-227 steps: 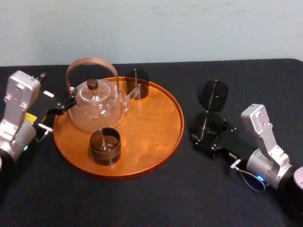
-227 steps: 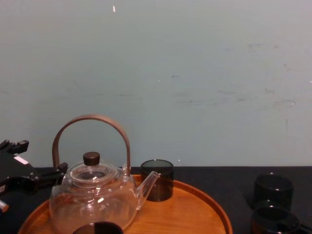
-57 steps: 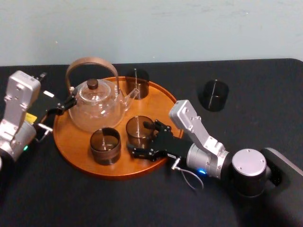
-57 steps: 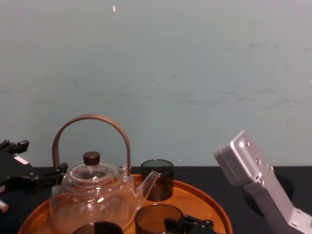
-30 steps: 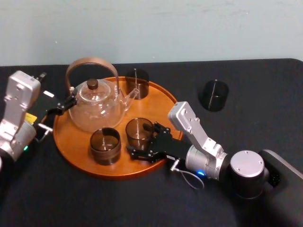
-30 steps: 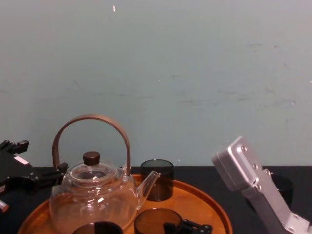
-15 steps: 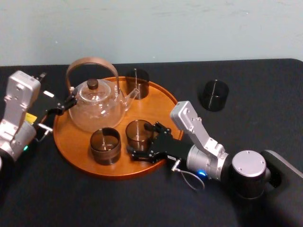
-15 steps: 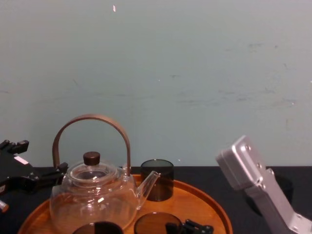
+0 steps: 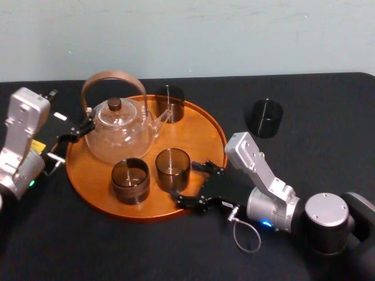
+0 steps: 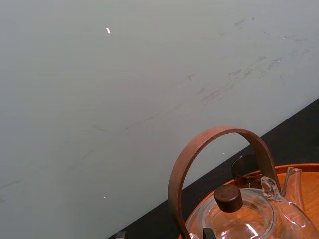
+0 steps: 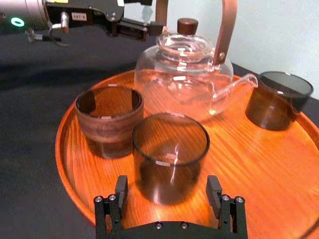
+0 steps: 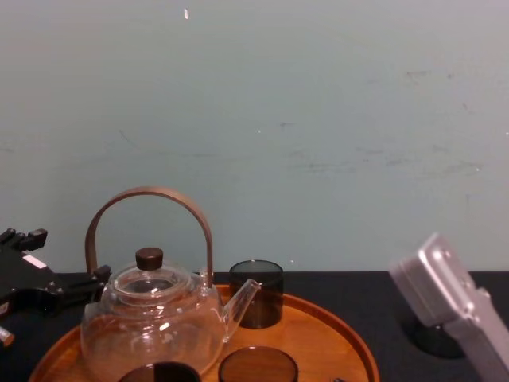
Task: Pick up the glass from the table and place it on the tray.
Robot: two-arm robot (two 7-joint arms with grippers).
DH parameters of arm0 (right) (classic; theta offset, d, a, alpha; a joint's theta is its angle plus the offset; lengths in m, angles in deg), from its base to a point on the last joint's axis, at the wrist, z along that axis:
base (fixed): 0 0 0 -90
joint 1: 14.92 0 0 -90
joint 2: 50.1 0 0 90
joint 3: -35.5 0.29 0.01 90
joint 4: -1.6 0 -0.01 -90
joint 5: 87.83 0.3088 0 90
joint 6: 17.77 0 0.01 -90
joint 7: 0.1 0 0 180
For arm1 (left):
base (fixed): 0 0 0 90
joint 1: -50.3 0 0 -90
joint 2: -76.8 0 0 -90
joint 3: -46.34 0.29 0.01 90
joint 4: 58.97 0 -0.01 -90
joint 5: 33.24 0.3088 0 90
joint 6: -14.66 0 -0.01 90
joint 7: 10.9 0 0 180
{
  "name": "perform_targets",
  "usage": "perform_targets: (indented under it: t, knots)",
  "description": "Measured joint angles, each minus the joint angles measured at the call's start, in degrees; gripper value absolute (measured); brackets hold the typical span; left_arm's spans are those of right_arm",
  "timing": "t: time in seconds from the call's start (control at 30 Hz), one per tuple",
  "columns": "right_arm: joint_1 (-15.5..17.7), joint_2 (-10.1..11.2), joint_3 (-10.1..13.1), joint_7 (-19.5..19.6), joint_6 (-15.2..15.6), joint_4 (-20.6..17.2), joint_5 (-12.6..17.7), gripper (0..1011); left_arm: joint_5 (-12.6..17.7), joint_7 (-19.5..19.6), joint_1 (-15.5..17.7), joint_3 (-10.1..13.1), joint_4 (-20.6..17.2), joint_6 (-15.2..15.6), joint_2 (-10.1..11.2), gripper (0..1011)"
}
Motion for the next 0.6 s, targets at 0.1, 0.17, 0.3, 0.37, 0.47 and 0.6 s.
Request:
perform_targets:
  t: [0.1, 0.17, 0.3, 0.37, 0.47, 0.6]
  knots:
    - [1.0, 1.1, 0.4, 0.3, 0.2, -1.1, 0.2, 1002, 0.0, 0.0, 0.0, 0.0, 0.0, 0.0, 0.0, 1010]
    - [2.0, 2.0, 0.9, 0.6, 0.2, -2.2, 0.5, 1002, 0.0, 0.0, 0.0, 0.0, 0.0, 0.0, 0.0, 1010]
    - [3.7, 3.5, 2.3, 1.6, 0.3, -4.1, 1.0, 1002, 0.0, 0.0, 0.0, 0.0, 0.0, 0.0, 0.0, 1010]
    - [4.6, 4.2, 3.1, 2.2, 0.3, -5.1, 1.2, 1002, 0.0, 0.0, 0.0, 0.0, 0.0, 0.0, 0.0, 1010]
    - [6.1, 5.4, 5.1, 3.4, 0.2, -6.4, 2.0, 1002, 0.0, 0.0, 0.0, 0.0, 0.0, 0.0, 0.0, 1009]
    - [8.0, 6.7, 8.3, 4.7, -0.4, -7.5, 3.6, 1002, 0.0, 0.0, 0.0, 0.0, 0.0, 0.0, 0.0, 1009]
